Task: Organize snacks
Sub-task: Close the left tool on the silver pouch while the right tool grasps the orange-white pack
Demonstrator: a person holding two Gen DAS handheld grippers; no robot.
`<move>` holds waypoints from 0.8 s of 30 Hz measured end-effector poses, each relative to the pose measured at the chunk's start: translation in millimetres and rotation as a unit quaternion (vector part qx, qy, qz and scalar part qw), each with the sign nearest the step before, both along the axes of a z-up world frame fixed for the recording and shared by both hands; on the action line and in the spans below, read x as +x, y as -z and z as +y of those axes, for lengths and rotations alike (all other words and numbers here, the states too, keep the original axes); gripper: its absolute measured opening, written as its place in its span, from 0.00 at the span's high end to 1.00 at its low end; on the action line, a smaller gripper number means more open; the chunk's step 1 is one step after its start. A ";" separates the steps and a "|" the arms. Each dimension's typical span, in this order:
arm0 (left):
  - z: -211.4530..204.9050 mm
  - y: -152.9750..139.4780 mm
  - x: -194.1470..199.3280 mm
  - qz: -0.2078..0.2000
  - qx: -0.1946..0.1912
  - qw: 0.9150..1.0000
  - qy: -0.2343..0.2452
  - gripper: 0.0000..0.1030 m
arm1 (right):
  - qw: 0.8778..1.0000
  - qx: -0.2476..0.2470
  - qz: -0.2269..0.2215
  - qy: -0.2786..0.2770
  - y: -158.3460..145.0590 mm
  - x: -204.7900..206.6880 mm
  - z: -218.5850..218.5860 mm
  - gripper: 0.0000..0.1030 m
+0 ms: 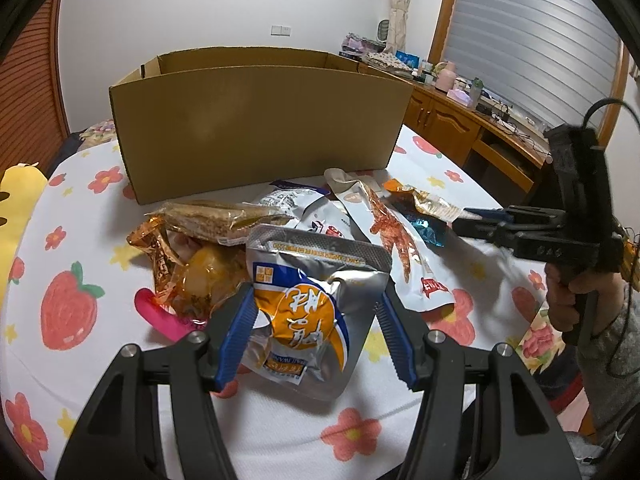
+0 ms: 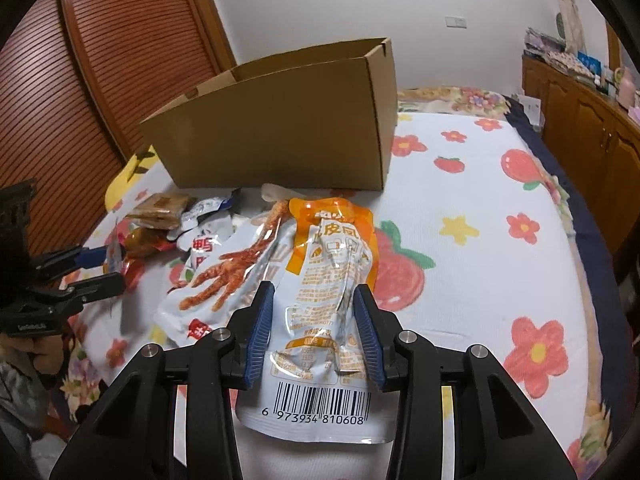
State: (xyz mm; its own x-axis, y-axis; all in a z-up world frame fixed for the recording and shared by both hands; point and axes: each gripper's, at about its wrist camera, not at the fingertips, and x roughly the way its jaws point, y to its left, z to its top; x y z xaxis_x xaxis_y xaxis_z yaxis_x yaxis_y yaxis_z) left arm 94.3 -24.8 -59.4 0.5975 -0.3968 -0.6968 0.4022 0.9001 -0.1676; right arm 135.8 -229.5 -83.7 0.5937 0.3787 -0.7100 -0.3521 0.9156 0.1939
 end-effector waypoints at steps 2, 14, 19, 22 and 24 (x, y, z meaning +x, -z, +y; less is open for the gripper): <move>-0.1 0.3 -0.8 -0.001 0.001 1.000 0.000 0.42 | 1.000 -0.015 0.009 -0.001 7.4 2.0 2.5 0.60; 2.1 3.2 -1.1 0.002 -0.004 1.000 -0.004 0.42 | 0.995 -0.097 0.012 0.000 25.8 0.1 18.1 0.44; 2.2 2.2 -1.5 0.002 -0.005 1.000 -0.005 0.42 | 0.993 -0.119 0.005 -0.001 27.9 -0.4 25.6 0.42; 3.5 -0.3 -2.7 0.000 -0.007 1.000 -0.005 0.42 | 0.993 -0.121 0.005 0.004 26.8 -0.1 23.7 0.60; 4.5 -1.8 -3.1 -0.002 -0.008 1.000 -0.006 0.42 | 0.992 -0.125 -0.002 0.012 23.6 -3.1 21.0 0.68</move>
State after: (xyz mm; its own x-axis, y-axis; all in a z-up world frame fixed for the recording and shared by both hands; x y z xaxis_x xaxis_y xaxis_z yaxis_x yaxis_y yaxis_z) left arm 91.2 -20.3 -57.7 0.6058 -0.3999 -0.6878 0.3919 0.9023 -0.1795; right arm 132.6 -208.5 -107.3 0.6027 0.1762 -0.7783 -0.3299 0.9431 -0.0420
